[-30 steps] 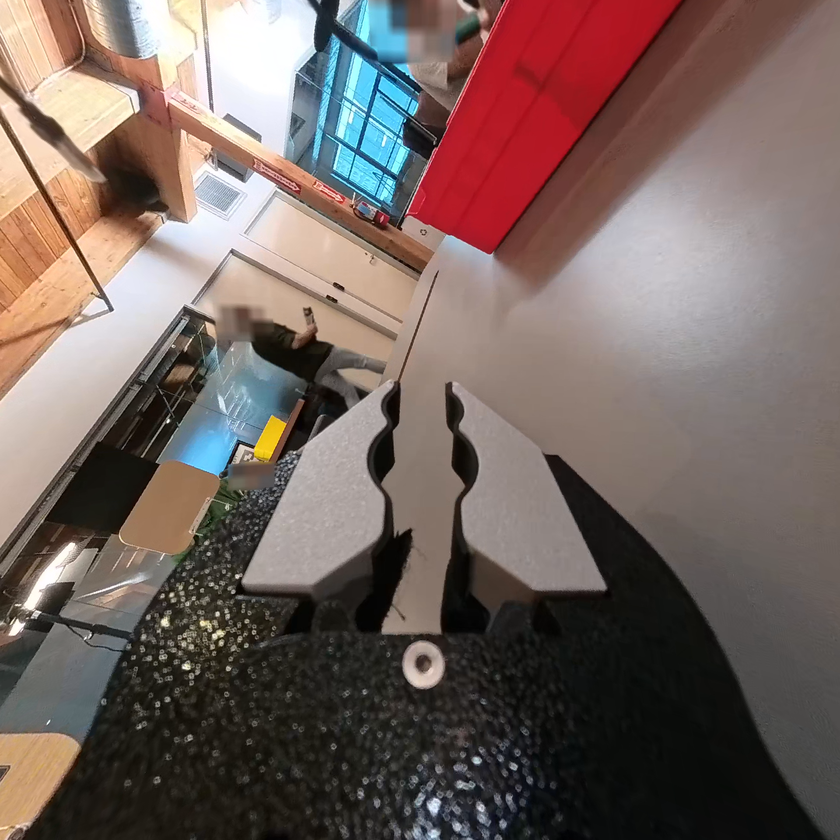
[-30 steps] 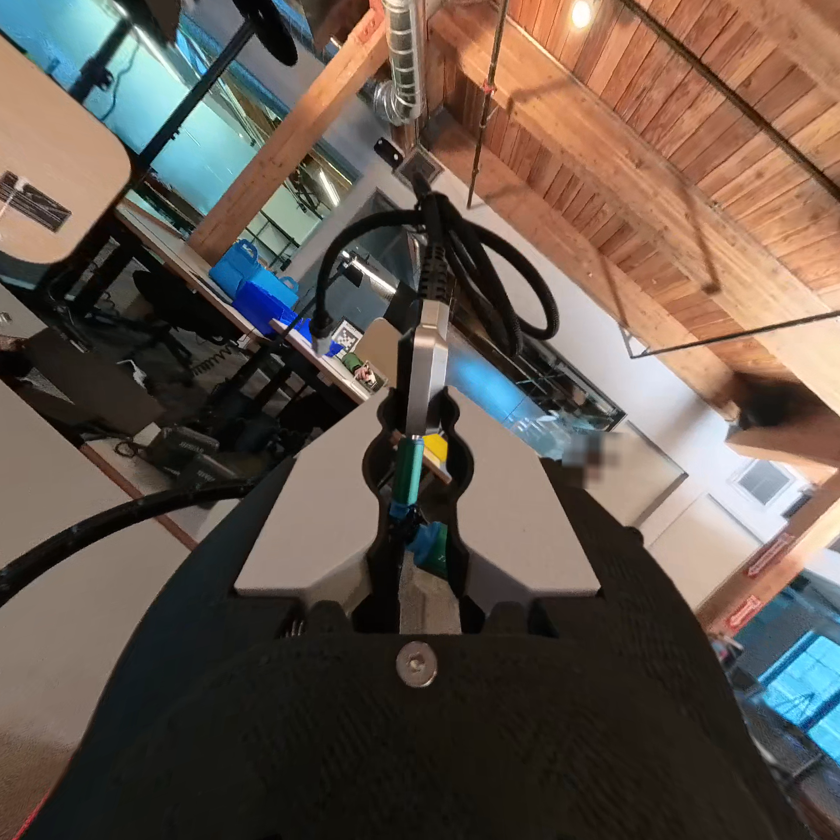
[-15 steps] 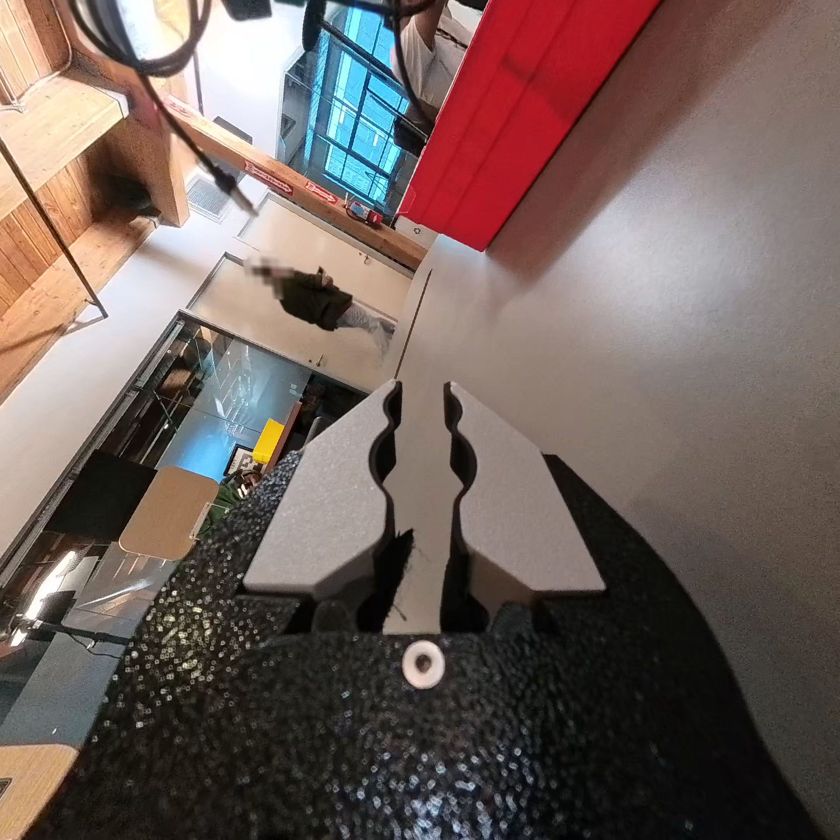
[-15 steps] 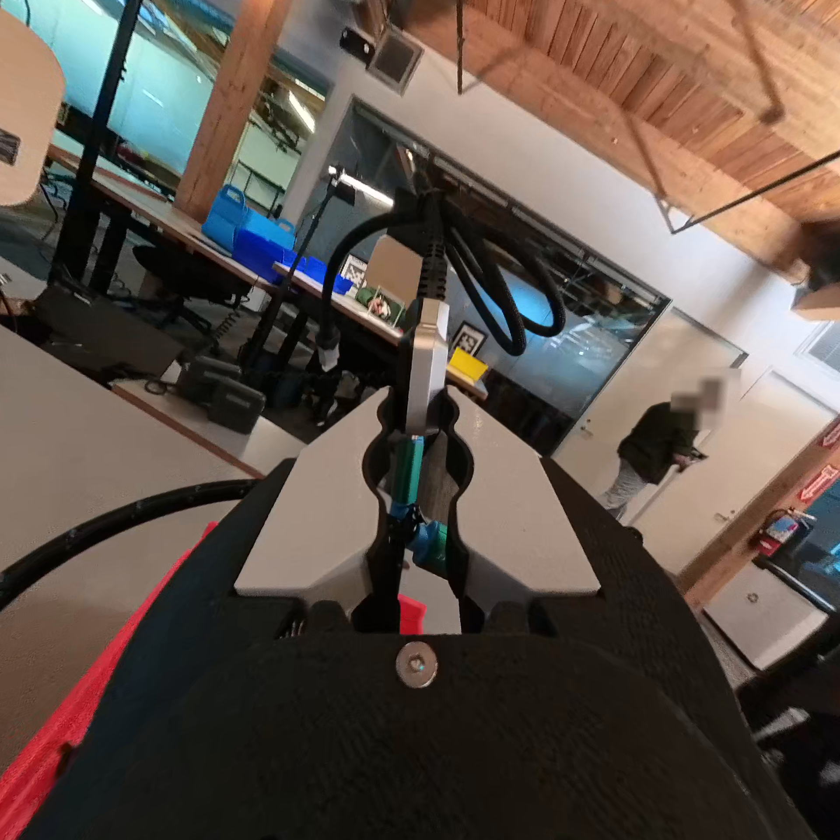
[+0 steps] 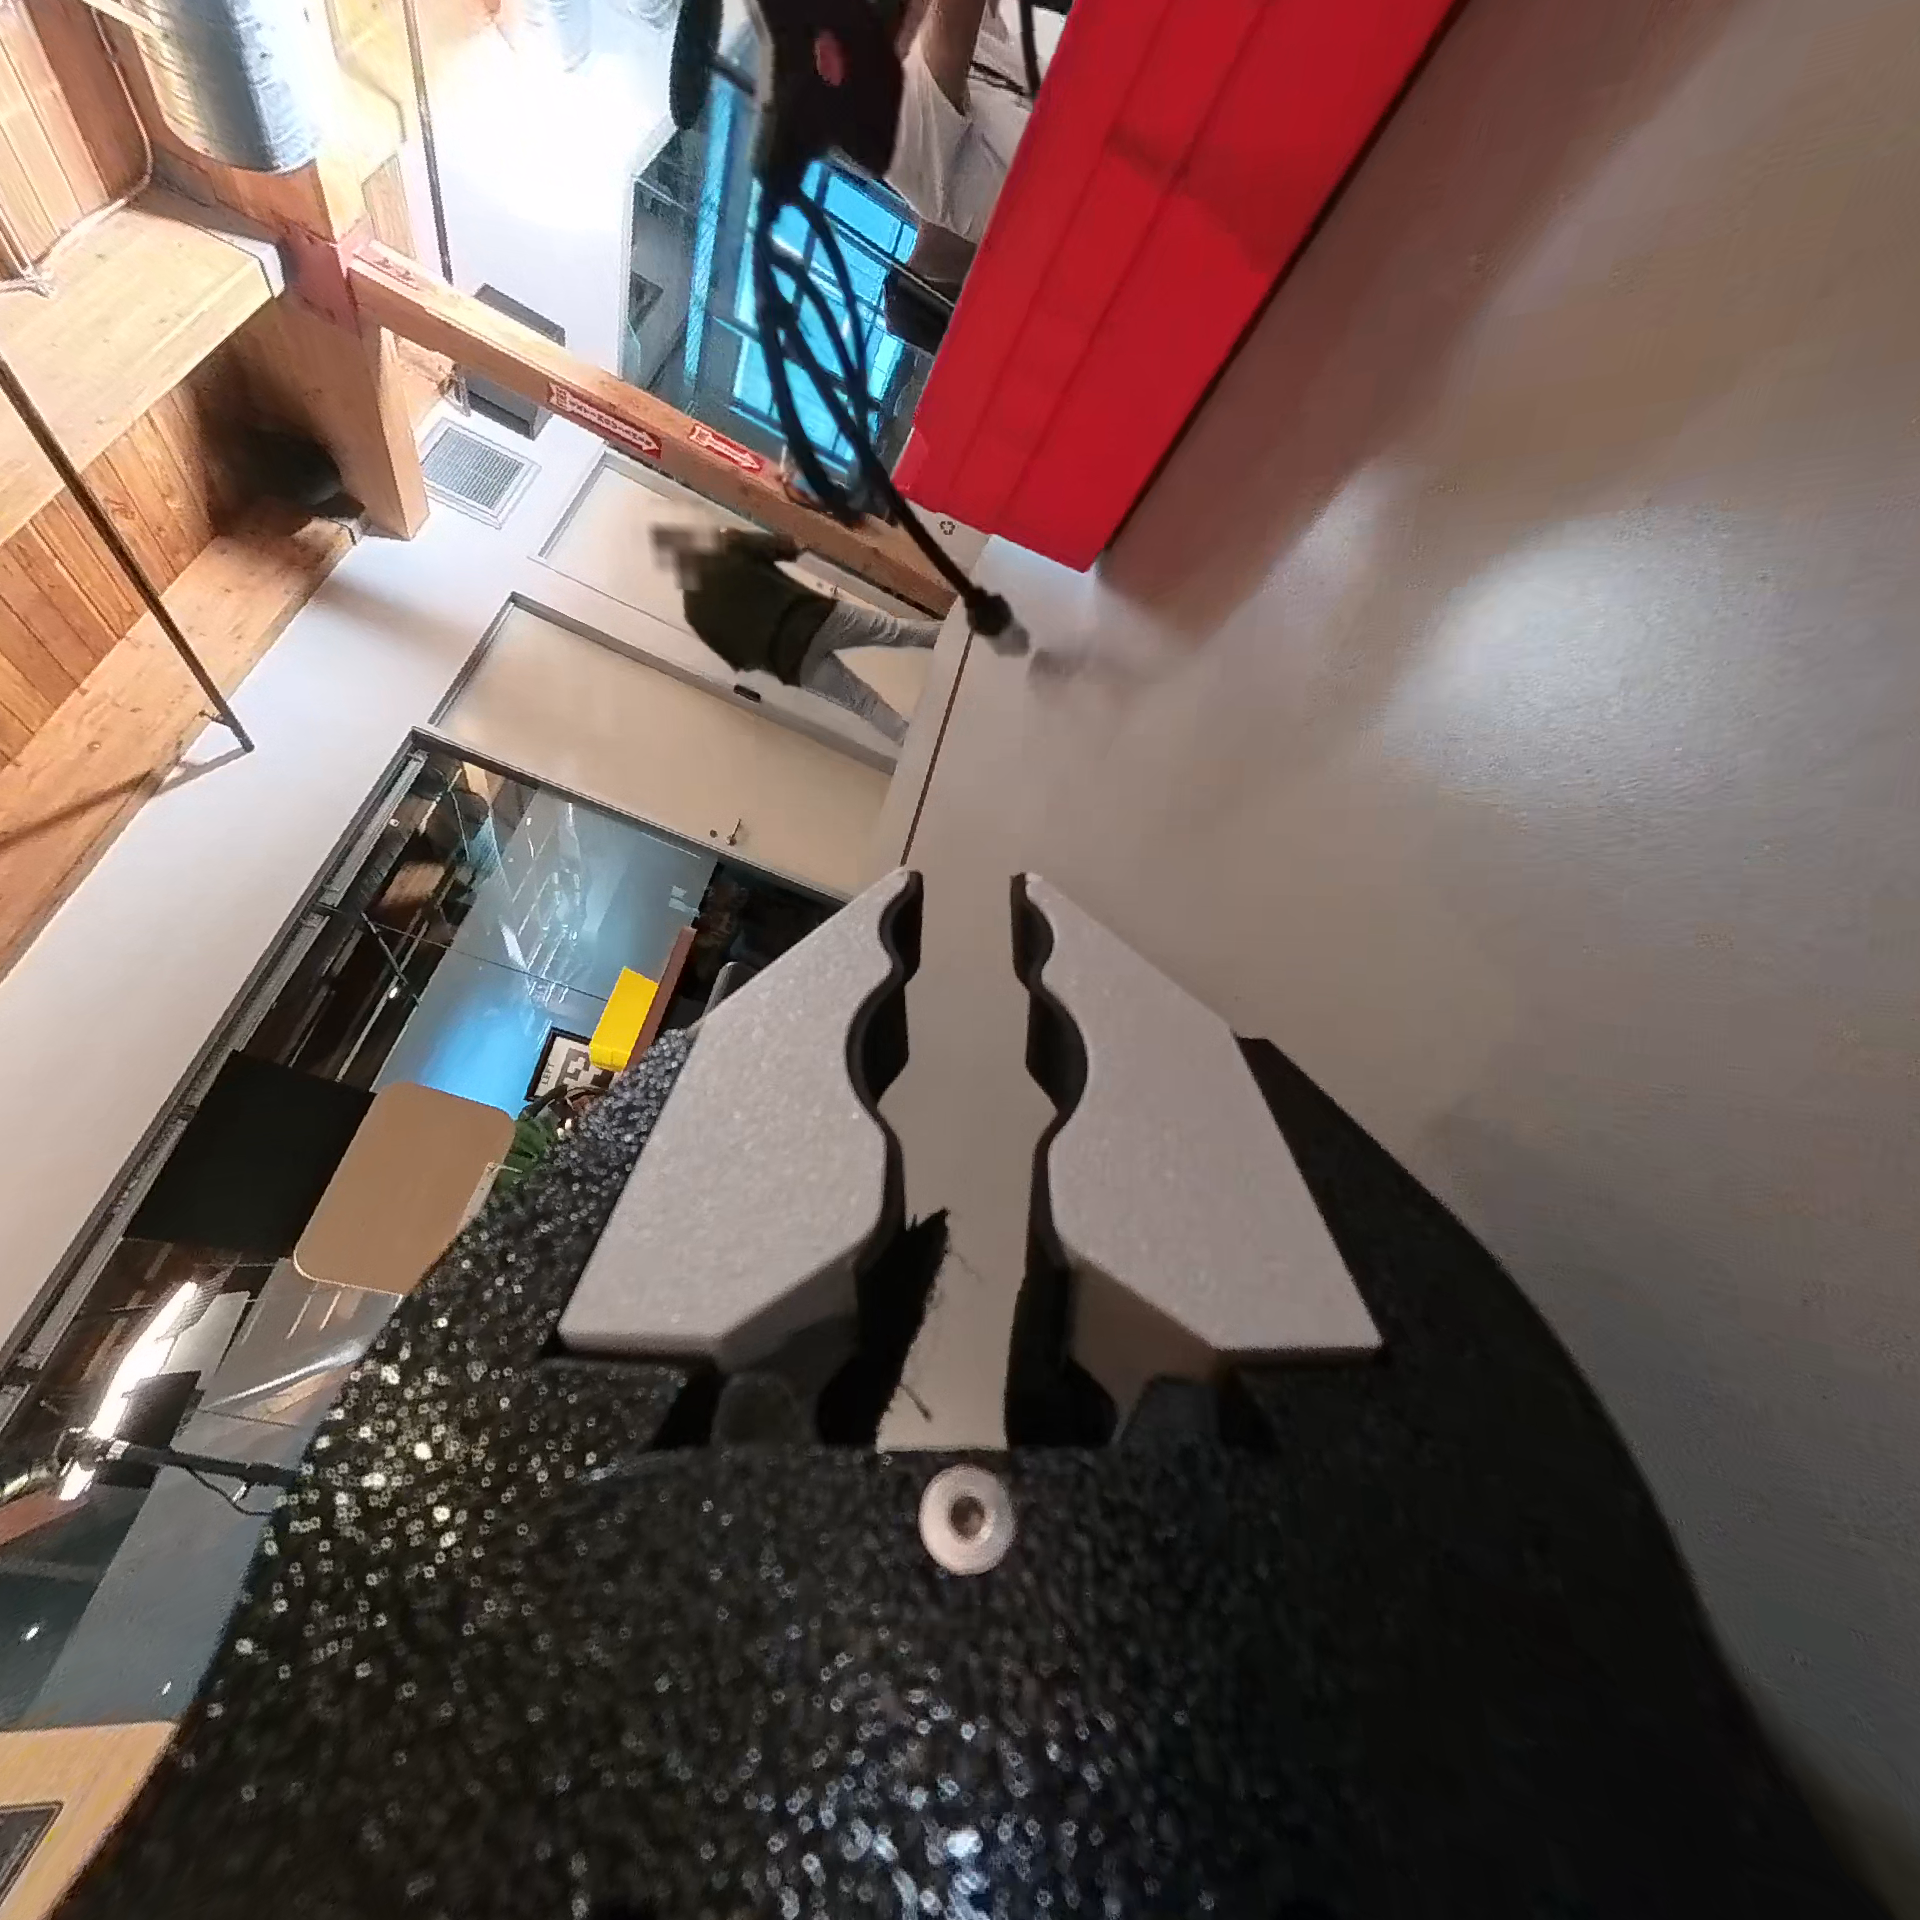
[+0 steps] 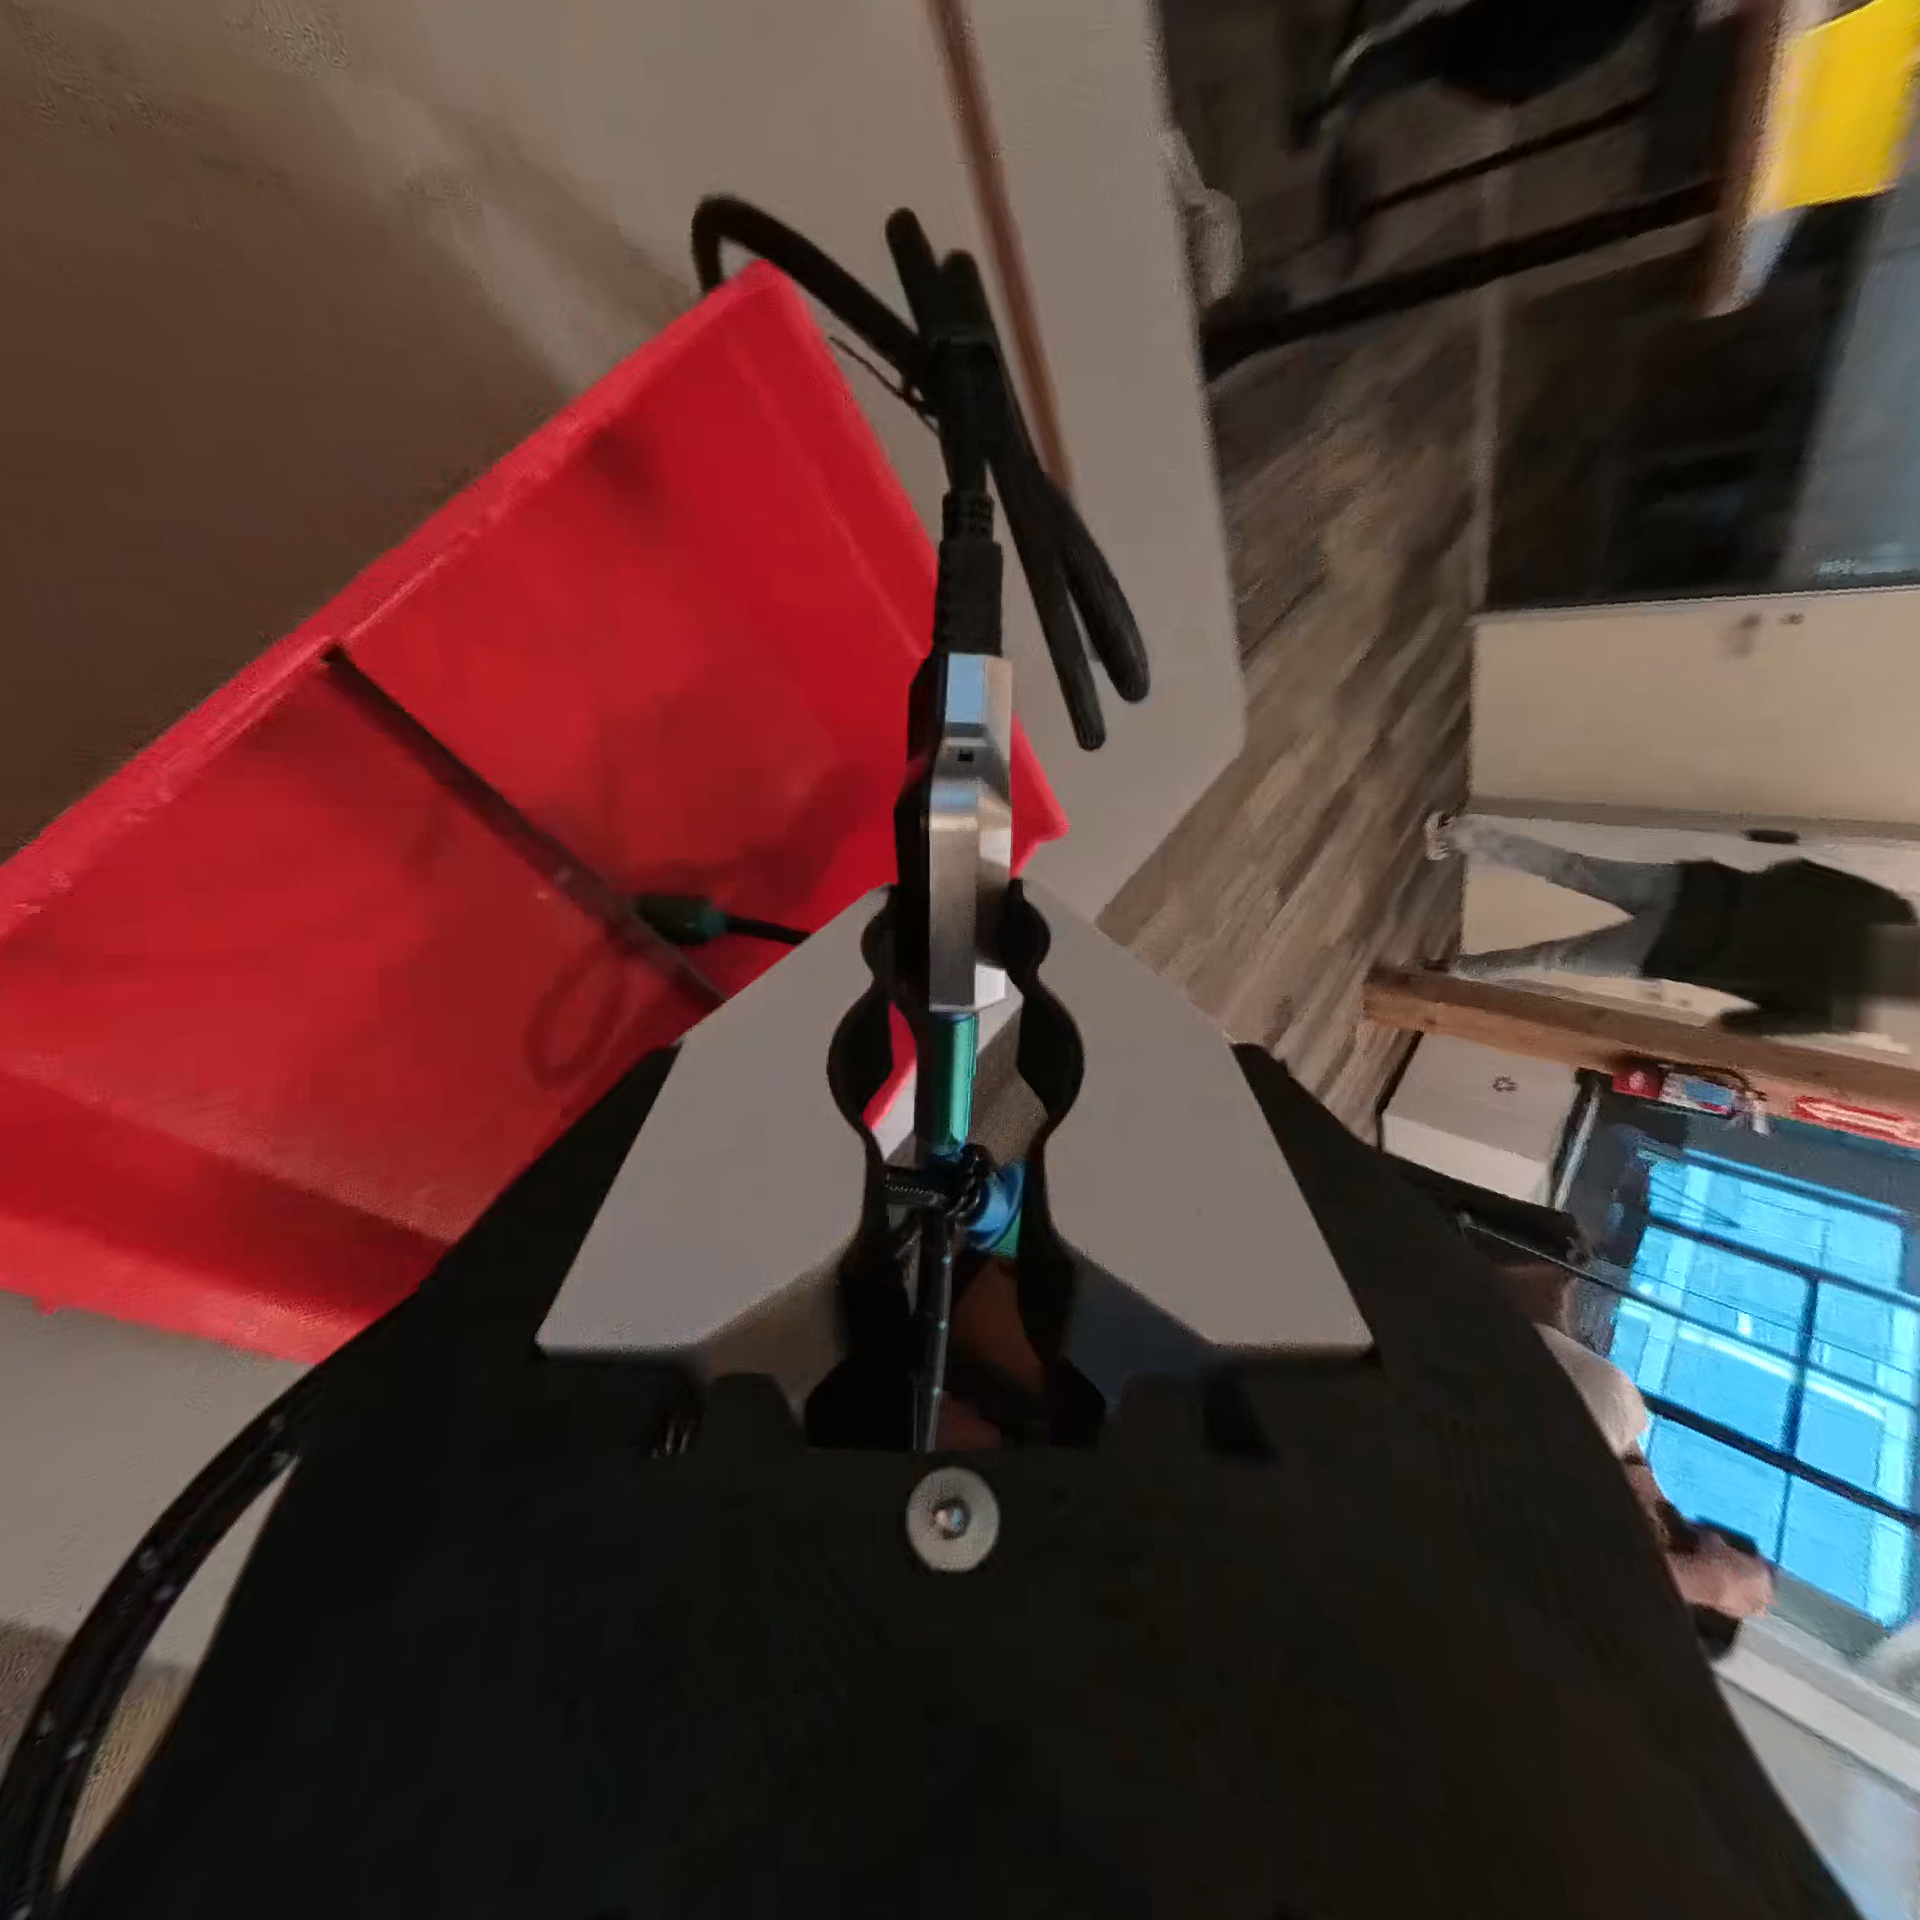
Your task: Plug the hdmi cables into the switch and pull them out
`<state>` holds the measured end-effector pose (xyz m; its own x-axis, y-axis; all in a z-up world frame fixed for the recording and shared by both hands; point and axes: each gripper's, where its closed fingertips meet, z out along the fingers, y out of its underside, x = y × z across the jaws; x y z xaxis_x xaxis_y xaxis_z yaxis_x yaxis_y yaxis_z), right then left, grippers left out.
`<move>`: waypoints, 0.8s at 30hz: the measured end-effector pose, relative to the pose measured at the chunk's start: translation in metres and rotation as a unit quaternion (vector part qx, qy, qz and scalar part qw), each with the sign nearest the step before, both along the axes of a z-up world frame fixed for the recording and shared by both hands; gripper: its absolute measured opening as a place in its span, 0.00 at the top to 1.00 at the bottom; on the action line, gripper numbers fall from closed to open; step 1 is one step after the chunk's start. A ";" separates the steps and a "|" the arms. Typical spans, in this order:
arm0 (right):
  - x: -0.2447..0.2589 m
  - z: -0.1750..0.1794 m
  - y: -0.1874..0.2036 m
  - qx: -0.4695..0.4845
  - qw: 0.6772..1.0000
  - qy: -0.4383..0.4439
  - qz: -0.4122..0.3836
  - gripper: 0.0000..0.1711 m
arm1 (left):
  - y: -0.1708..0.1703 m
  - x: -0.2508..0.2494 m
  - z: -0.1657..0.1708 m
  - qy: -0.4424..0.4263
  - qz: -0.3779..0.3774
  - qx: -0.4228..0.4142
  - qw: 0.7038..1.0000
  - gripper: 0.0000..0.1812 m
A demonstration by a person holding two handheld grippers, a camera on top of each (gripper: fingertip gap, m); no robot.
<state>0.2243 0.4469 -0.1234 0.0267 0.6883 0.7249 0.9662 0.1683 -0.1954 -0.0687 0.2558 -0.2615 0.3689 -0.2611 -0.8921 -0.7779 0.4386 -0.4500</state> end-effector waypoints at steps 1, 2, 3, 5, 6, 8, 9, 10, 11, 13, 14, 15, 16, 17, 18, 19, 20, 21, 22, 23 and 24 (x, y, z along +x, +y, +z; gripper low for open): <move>-0.004 -0.007 0.000 -0.019 1.000 -0.019 -0.002 0.90 | 0.000 0.000 0.000 0.000 0.000 0.000 1.000 0.92; -0.007 -0.014 0.001 -0.037 0.999 -0.035 -0.004 0.90 | 0.000 0.000 0.000 0.001 0.000 0.000 1.000 0.92; -0.011 -0.021 0.002 -0.054 0.997 -0.052 -0.006 0.90 | 0.000 0.000 0.000 0.001 0.000 -0.001 1.000 0.92; -0.018 -0.035 0.005 -0.087 0.993 -0.080 -0.012 0.90 | -0.001 0.000 -0.001 0.002 -0.001 -0.001 1.000 0.92; -0.022 -0.041 0.006 -0.101 0.991 -0.090 -0.016 0.90 | -0.001 0.000 -0.001 0.003 -0.001 -0.001 1.000 0.92; -0.029 -0.051 0.011 -0.118 0.987 -0.111 -0.024 0.90 | -0.002 0.001 -0.002 0.006 -0.003 -0.002 1.000 0.92; -0.030 -0.054 0.014 -0.126 0.984 -0.119 -0.032 0.90 | -0.002 0.001 -0.002 0.007 -0.004 -0.001 1.000 0.92; -0.031 -0.057 0.016 -0.136 0.982 -0.123 -0.042 0.90 | -0.002 0.001 -0.002 0.009 -0.005 -0.001 1.000 0.92; -0.032 -0.060 0.018 -0.146 0.980 -0.123 -0.049 0.90 | -0.002 0.002 -0.003 0.010 -0.006 -0.002 1.000 0.92; -0.034 -0.062 0.021 -0.160 0.978 -0.117 -0.058 0.90 | -0.003 0.003 -0.003 0.012 -0.008 -0.003 1.000 0.92; -0.034 -0.063 0.022 -0.163 0.978 -0.118 -0.062 0.90 | -0.003 0.003 -0.004 0.014 -0.009 -0.003 1.000 0.92; -0.035 -0.064 0.023 -0.167 0.976 -0.120 -0.065 0.90 | -0.003 0.004 -0.004 0.015 -0.010 -0.003 1.000 0.92; -0.035 -0.066 0.023 -0.172 0.975 -0.122 -0.069 0.90 | -0.003 0.004 -0.005 0.017 -0.010 -0.002 1.000 0.92; -0.035 -0.068 0.023 -0.176 0.974 -0.124 -0.073 0.90 | -0.003 0.004 -0.005 0.020 -0.011 -0.002 1.000 0.92; -0.034 -0.069 0.023 -0.180 0.972 -0.127 -0.078 0.90 | -0.004 0.005 -0.005 0.022 -0.011 -0.001 1.000 0.92; -0.034 -0.070 0.023 -0.183 0.971 -0.131 -0.081 0.90 | -0.004 0.005 -0.006 0.023 -0.012 0.000 1.000 0.92; -0.033 -0.071 0.023 -0.183 0.970 -0.135 -0.081 0.90 | -0.004 0.005 -0.006 0.025 -0.012 0.000 1.000 0.92; -0.033 -0.072 0.022 -0.183 0.970 -0.139 -0.082 0.90 | -0.004 0.006 -0.006 0.026 -0.013 0.001 1.000 0.92; -0.033 -0.073 0.022 -0.183 0.969 -0.140 -0.083 0.89 | -0.004 0.006 -0.006 0.028 -0.013 0.001 1.000 0.92; -0.033 -0.075 0.021 -0.185 0.969 -0.138 -0.084 0.89 | -0.004 0.006 -0.007 0.029 -0.013 0.001 0.999 0.92; -0.032 -0.077 0.020 -0.189 0.969 -0.136 -0.087 0.89 | -0.005 0.006 -0.007 0.031 -0.013 0.002 0.999 0.93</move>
